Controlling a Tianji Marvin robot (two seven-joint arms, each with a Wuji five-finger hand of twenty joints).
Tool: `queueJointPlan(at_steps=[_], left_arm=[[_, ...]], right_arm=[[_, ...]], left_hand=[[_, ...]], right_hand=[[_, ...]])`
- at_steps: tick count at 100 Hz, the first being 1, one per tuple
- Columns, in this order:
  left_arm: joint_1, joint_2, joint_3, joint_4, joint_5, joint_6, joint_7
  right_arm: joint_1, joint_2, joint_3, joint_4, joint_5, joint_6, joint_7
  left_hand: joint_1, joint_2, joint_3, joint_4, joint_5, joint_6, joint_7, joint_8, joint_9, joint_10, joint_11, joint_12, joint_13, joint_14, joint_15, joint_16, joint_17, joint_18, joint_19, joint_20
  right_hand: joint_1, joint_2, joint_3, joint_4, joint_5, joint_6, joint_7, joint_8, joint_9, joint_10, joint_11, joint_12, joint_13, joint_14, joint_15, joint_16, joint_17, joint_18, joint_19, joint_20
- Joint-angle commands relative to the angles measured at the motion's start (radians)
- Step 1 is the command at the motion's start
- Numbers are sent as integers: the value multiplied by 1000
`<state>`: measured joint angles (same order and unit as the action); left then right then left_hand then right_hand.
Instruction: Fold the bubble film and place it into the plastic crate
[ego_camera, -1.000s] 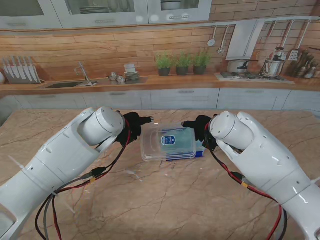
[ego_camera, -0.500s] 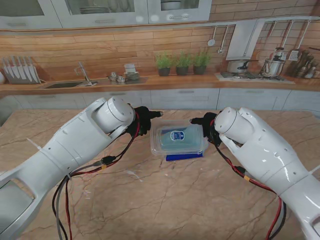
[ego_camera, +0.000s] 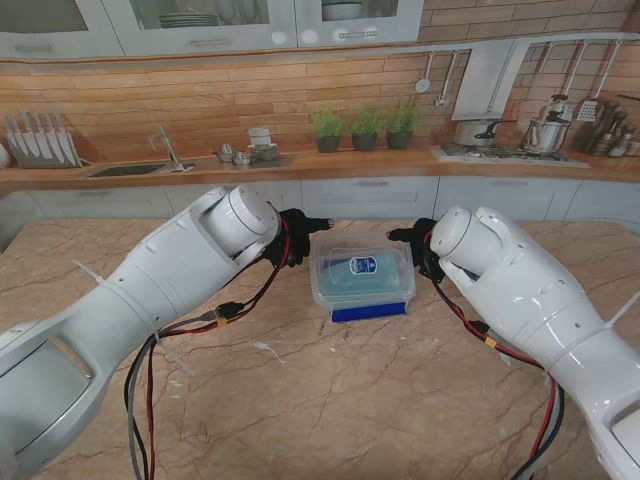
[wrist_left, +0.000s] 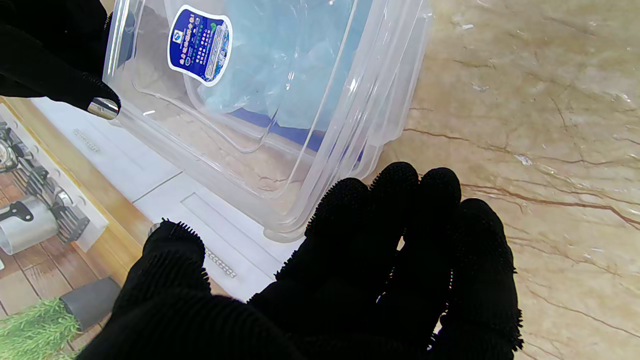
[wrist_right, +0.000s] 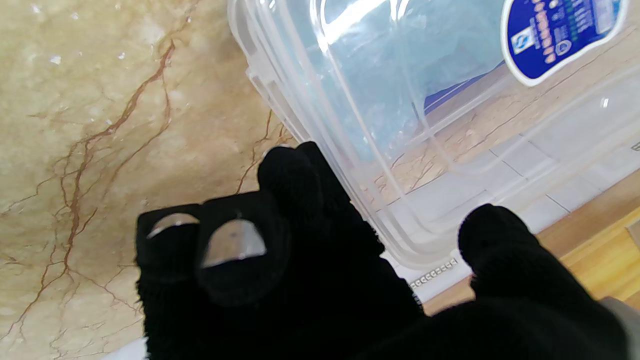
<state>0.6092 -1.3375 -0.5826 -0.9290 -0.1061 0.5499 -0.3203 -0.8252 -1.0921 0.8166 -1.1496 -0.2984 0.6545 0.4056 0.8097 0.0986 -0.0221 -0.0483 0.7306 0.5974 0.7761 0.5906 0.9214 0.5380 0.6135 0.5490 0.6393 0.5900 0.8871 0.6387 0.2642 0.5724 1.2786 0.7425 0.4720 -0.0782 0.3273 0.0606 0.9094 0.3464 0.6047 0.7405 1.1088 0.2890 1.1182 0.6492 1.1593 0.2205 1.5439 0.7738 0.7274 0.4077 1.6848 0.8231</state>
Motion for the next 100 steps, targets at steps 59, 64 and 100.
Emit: queueJointPlan(at_steps=[59, 64, 100], left_arm=[[-24, -69, 42, 78, 12, 8, -14], [-26, -75, 47, 93, 16, 9, -12], [-36, -94, 69, 142, 29, 26, -20]], right_arm=[[49, -60, -62, 107, 28, -19, -41], [49, -63, -65, 114, 27, -17, -46], [42, -74, -71, 150, 29, -14, -72]], left_hand=[[20, 16, -9, 14, 7, -275, 42, 7, -27, -126, -39, -6, -14, -4, 1, -1, -25, -56, -2, 0], [21, 15, -9, 14, 3, -276, 40, 7, -31, -126, -40, -7, -19, -7, -2, -1, -29, -60, -5, -2], [21, 14, -10, 14, -17, -277, 22, 0, -53, -125, -47, -6, -40, -10, -11, -2, -47, -67, -13, -9]], right_hand=[[-8, 6, 1, -14, -19, -167, -22, 17, -9, 152, 57, 3, 50, -18, 30, 1, -6, -144, 98, 7], [-8, 6, 1, -14, -22, -168, -24, 16, -12, 152, 56, 2, 46, -18, 28, 1, -8, -144, 97, 7], [-22, 1, 0, -15, -56, -177, -46, 0, -47, 155, 39, -5, 7, -7, 5, 1, -50, -145, 72, 11]])
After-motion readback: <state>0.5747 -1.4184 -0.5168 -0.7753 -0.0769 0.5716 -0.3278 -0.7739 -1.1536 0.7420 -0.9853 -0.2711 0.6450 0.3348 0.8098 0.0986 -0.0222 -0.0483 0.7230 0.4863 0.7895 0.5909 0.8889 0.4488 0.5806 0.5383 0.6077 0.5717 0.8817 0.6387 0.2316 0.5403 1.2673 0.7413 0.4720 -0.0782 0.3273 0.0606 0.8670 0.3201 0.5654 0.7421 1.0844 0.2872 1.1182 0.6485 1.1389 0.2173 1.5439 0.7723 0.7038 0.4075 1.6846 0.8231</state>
